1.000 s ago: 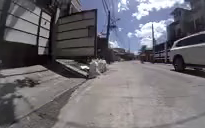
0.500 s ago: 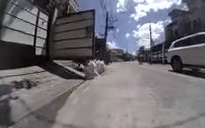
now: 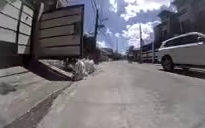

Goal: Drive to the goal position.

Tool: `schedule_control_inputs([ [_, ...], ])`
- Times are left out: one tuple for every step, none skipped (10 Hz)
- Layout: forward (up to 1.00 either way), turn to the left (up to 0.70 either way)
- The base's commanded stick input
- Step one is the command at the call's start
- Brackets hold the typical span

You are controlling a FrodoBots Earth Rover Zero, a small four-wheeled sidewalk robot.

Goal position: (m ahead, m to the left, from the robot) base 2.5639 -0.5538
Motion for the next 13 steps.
schedule_control_inputs([
  [1.00,-0.40],
  [1.00,-0.40],
  [1.00,-0.40],
  [1.00,-0.40],
  [1.00,-0.31],
  [1.00,-0.02],
  [1.00,0.11],
  [1.00,0.13],
  [1.00,0.14],
  [1.00,0.13],
  [1.00,0.11],
  [1.00,0.09],
  [1.00,0.08],
])
